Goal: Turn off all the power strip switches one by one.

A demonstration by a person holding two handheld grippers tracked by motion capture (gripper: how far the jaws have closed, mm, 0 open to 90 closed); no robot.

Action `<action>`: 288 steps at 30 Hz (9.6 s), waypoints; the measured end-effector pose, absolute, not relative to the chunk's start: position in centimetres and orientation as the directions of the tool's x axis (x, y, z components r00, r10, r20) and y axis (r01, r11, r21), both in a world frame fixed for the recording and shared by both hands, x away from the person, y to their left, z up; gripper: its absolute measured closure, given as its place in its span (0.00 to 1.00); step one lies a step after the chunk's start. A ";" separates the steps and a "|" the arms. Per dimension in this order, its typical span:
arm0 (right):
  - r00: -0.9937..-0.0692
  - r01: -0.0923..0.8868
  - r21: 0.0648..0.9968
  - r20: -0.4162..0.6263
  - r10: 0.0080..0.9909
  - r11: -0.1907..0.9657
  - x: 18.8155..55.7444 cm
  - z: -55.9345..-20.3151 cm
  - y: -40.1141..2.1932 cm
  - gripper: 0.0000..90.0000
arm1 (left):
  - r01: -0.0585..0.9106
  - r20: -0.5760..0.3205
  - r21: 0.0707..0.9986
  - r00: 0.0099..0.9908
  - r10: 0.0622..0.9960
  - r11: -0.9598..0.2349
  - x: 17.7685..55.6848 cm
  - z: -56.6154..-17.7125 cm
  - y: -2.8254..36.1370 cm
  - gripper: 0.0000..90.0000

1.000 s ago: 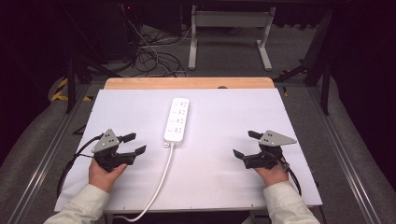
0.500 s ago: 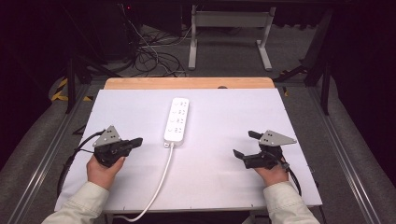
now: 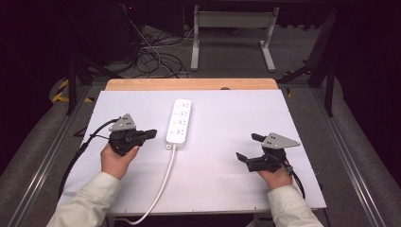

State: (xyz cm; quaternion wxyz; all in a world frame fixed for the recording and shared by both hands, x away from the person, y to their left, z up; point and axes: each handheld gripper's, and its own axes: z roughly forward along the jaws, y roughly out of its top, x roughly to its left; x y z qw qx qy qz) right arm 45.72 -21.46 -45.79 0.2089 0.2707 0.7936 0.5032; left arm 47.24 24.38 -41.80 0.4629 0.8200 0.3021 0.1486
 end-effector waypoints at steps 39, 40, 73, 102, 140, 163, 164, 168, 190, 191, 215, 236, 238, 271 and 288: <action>-0.778 0.215 0.911 -0.058 0.625 0.353 45.7 -45.8 -21.3 0.09 | 0.473 -0.031 0.747 0.727 0.686 -0.467 53.7 -46.1 19.1 1.00; -0.779 0.214 0.911 -0.059 0.625 0.353 45.7 -45.8 -21.3 0.09 | 0.475 -0.030 0.747 0.723 0.690 -0.465 53.8 -46.1 19.1 1.00; -0.785 0.206 0.912 -0.063 0.617 0.355 45.5 -45.8 -21.3 0.09 | 0.453 0.033 0.744 0.710 0.704 -0.492 53.2 -46.6 18.4 1.00; -0.788 0.212 0.908 -0.059 0.612 0.361 45.6 -45.9 -21.3 0.09 | 0.497 -0.055 0.775 0.668 0.742 -0.390 56.4 -45.2 18.6 1.00; -0.792 0.212 0.908 -0.058 0.608 0.362 45.6 -46.0 -21.2 0.09 | 0.490 0.070 0.757 0.598 0.798 -0.433 56.3 -46.6 17.3 1.00; -0.792 0.215 0.907 -0.054 0.608 0.361 45.6 -46.0 -21.3 0.09 | 0.502 -0.037 0.783 0.626 0.779 -0.367 56.8 -45.8 18.1 1.00; -0.793 0.215 0.906 -0.055 0.607 0.364 45.7 -46.1 -21.3 0.09 | 0.489 -0.045 0.798 0.633 0.773 -0.353 56.9 -45.5 18.2 1.00; -0.792 0.224 0.905 -0.047 0.609 0.362 45.8 -46.2 -21.4 0.09 | 0.491 -0.140 0.834 0.627 0.766 -0.249 57.7 -43.9 19.0 1.00; -0.785 0.231 0.909 -0.038 0.619 0.348 45.3 -46.2 -21.8 0.09 | 0.517 -0.037 0.750 0.655 0.755 -0.412 61.4 -45.1 17.8 1.00; -0.785 0.231 0.909 -0.037 0.619 0.348 45.3 -46.2 -21.8 0.09 | 0.528 -0.042 0.744 0.649 0.760 -0.410 61.5 -45.3 17.7 1.00; -0.788 0.227 0.909 -0.040 0.615 0.349 45.1 -46.2 -21.7 0.09 | 0.524 0.026 0.740 0.604 0.796 -0.422 60.7 -46.2 16.4 1.00; -0.789 0.226 0.911 -0.037 0.613 0.346 45.0 -46.2 -21.7 0.09 | 0.520 0.078 0.728 0.585 0.808 -0.447 60.6 -46.1 16.1 1.00; -0.789 0.227 0.910 -0.038 0.614 0.348 45.0 -46.2 -21.7 0.09 | 0.523 0.101 0.722 0.568 0.817 -0.453 60.5 -46.1 15.9 1.00; -0.783 0.241 0.909 -0.026 0.621 0.341 45.1 -46.4 -21.9 0.09 | 0.493 0.022 0.790 0.572 0.820 -0.365 63.9 -42.9 17.5 1.00; -0.784 0.251 0.906 -0.017 0.621 0.341 45.2 -46.6 -21.8 0.09 | 0.520 0.023 0.759 0.581 0.813 -0.393 65.1 -45.5 16.7 1.00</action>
